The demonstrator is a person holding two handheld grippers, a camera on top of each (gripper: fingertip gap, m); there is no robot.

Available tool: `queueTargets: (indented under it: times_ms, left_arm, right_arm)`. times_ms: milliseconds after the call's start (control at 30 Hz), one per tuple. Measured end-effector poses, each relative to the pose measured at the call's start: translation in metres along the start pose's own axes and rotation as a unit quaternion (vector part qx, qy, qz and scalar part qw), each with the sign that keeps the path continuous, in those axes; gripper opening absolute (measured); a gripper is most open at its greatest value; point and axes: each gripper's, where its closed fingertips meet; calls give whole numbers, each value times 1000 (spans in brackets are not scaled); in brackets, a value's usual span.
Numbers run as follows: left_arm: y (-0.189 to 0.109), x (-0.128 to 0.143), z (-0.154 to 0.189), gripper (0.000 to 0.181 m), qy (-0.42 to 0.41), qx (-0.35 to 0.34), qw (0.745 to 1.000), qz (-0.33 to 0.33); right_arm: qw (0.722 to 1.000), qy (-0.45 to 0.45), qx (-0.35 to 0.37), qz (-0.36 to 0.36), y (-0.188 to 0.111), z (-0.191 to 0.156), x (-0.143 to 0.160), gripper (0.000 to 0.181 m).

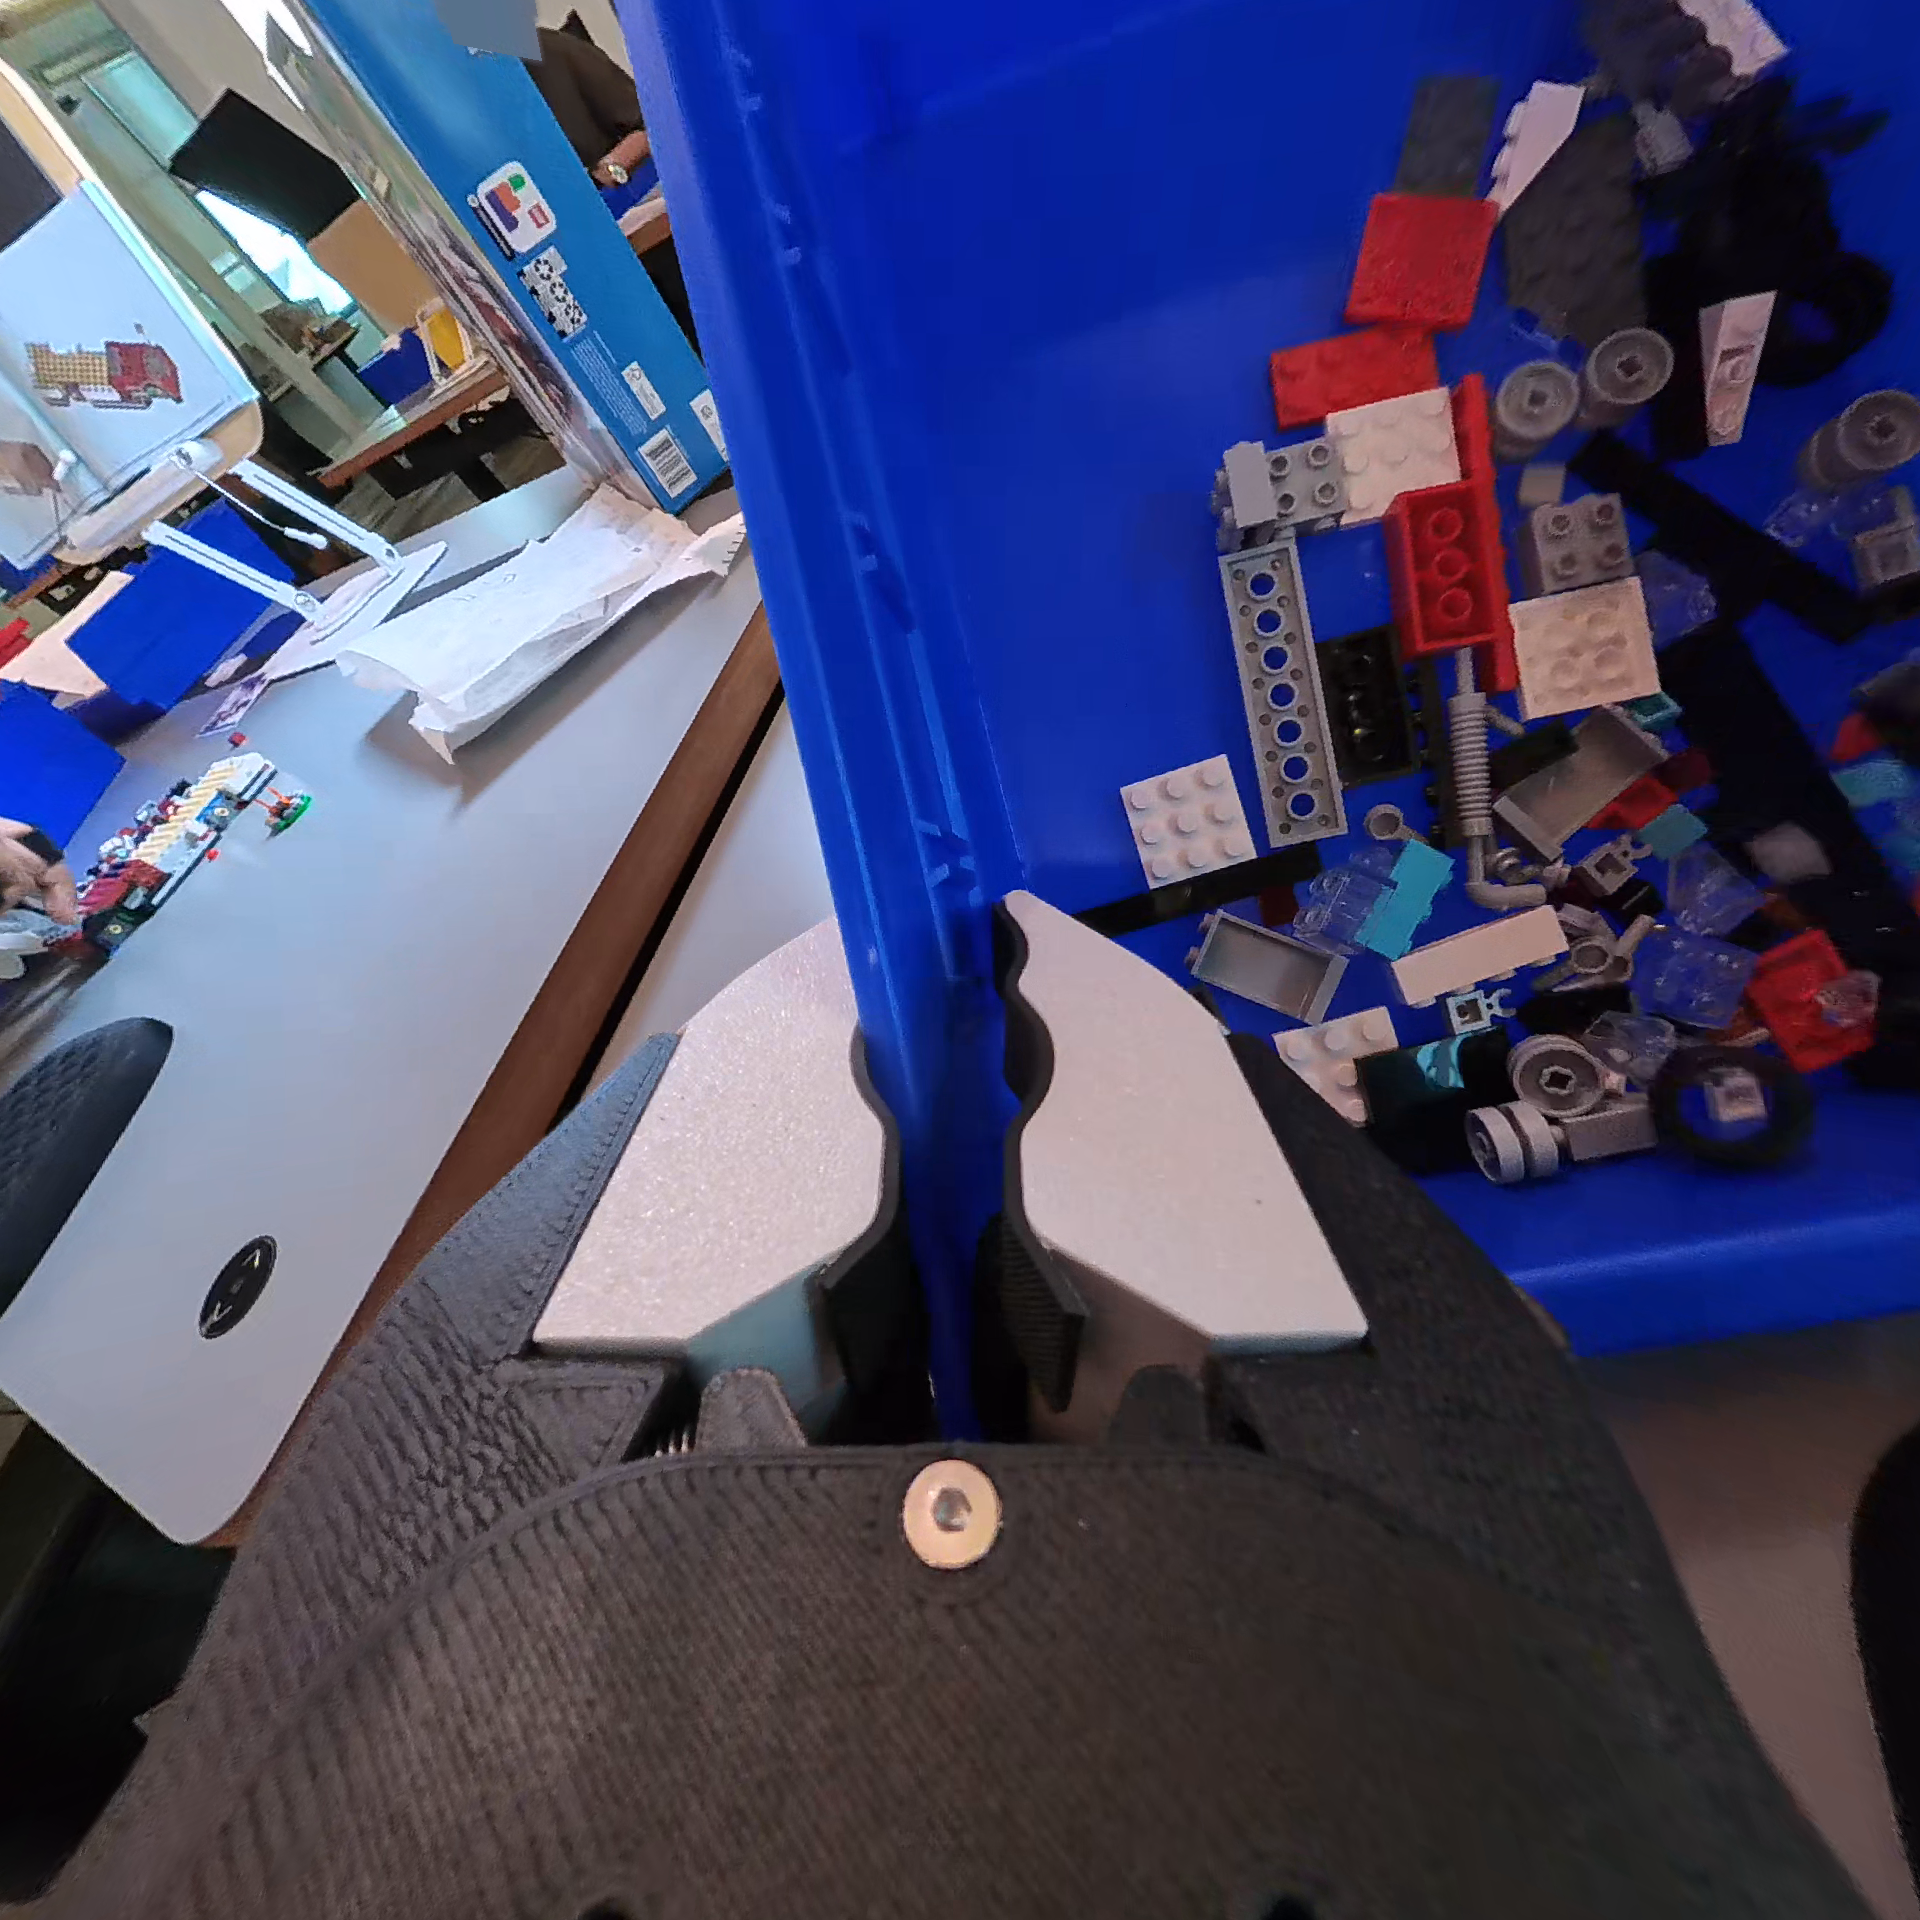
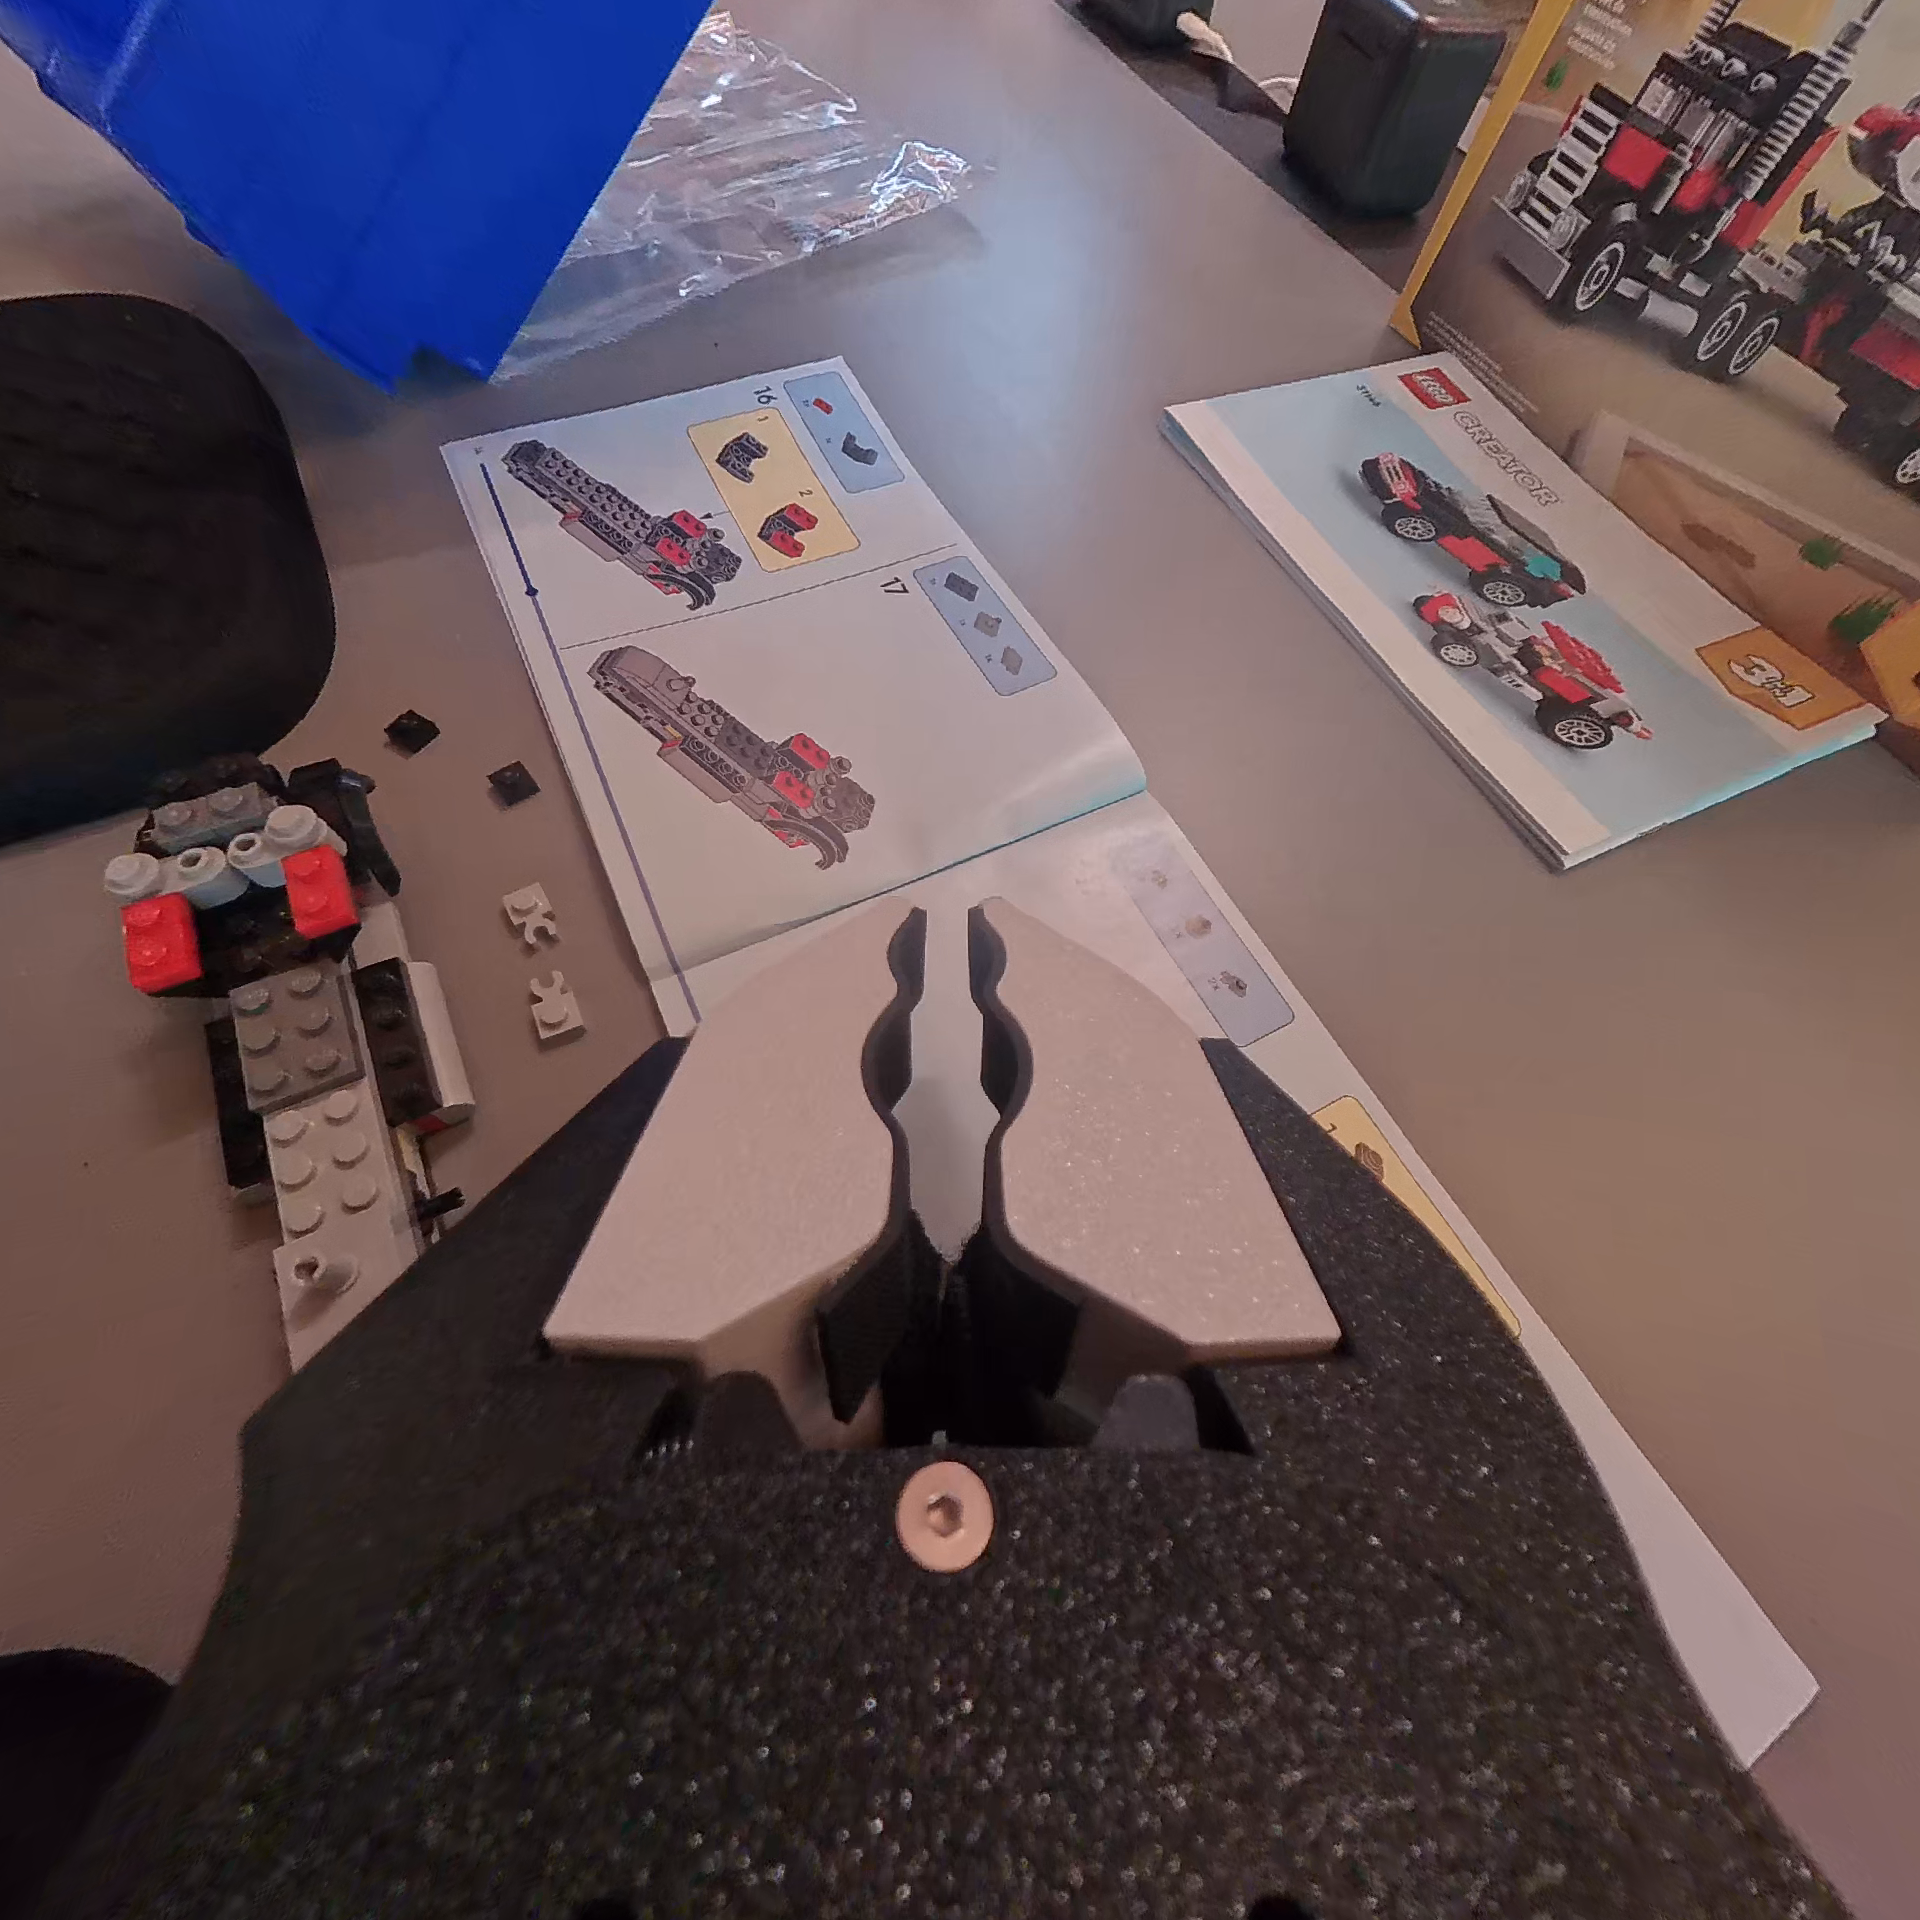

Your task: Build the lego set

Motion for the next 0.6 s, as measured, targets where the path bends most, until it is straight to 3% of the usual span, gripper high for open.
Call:
queueTargets:
  times_ms: [600]
  left_arm:
    - [2,10,-1,14,-10,-2,999,-31]
  right_arm:
    - [1000,-6,1,-5,1,-1,1,8]
Point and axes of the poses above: each gripper's, where its closed fingertips meet, y out along the fingers, x out of its underside, z = x × y across the jaws, and after that the axes turned 11 degrees about -y, right-handed
